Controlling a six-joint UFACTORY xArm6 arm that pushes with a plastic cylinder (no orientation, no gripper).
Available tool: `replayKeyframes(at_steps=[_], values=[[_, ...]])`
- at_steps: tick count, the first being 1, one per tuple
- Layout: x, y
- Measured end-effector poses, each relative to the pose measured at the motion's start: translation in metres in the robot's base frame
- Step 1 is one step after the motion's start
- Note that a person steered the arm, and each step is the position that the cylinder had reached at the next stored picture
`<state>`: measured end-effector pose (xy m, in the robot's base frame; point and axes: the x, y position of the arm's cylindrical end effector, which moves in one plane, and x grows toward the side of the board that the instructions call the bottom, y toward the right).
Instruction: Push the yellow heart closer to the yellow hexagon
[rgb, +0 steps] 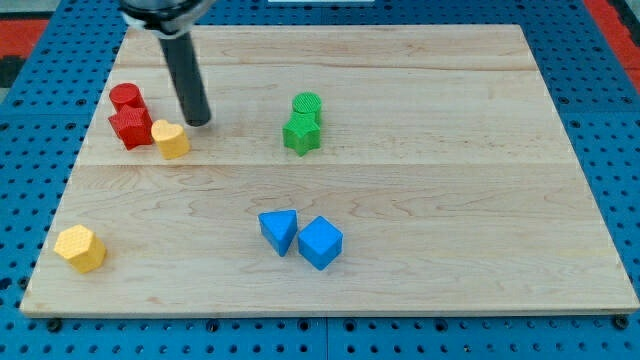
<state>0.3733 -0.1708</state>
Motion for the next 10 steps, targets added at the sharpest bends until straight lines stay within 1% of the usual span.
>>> replayKeyframes(at_steps=[1,2,3,4,5,6,7,8,9,10], values=[[0.045,-0.004],[0.102,0.016],[0.137,0.019],[0.099,0.034],[0.084,0.021],[0.108,-0.006],[0.146,-0.006],[0.104,0.004],[0.084,-0.009],[0.110,-0.044]])
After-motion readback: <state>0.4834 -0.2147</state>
